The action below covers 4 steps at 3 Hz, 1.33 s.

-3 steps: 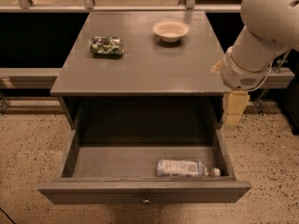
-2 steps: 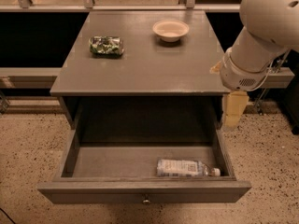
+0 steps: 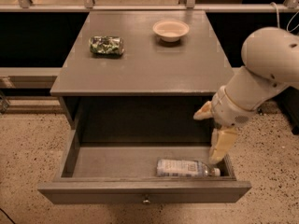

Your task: Pick blue plastic bottle from top drawer and place on counter

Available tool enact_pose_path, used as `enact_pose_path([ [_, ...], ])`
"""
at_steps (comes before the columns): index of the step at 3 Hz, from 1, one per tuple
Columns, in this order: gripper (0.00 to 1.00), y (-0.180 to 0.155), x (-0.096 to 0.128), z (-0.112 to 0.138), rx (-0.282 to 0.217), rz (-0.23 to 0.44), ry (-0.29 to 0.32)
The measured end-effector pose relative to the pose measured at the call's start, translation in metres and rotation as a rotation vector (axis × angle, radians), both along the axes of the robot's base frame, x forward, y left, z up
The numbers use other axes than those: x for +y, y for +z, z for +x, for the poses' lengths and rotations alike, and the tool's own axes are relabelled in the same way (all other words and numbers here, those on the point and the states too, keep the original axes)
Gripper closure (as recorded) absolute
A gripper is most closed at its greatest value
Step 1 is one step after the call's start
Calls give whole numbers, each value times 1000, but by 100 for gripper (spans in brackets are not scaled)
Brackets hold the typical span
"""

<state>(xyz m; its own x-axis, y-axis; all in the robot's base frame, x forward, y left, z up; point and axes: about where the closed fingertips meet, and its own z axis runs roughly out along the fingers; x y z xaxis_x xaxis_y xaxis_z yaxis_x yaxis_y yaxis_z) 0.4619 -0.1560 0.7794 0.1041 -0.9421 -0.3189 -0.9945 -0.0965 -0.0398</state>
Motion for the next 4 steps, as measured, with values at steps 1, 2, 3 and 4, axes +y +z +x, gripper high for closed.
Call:
enact_pose_path([
  [1,29,-43,35,-36,70,62,64],
  [2,40,-84,61,-54,109,76,95],
  [3,42,-112,76,-53,117,67,99],
  [4,42,-115,74,-37,92,56,81],
])
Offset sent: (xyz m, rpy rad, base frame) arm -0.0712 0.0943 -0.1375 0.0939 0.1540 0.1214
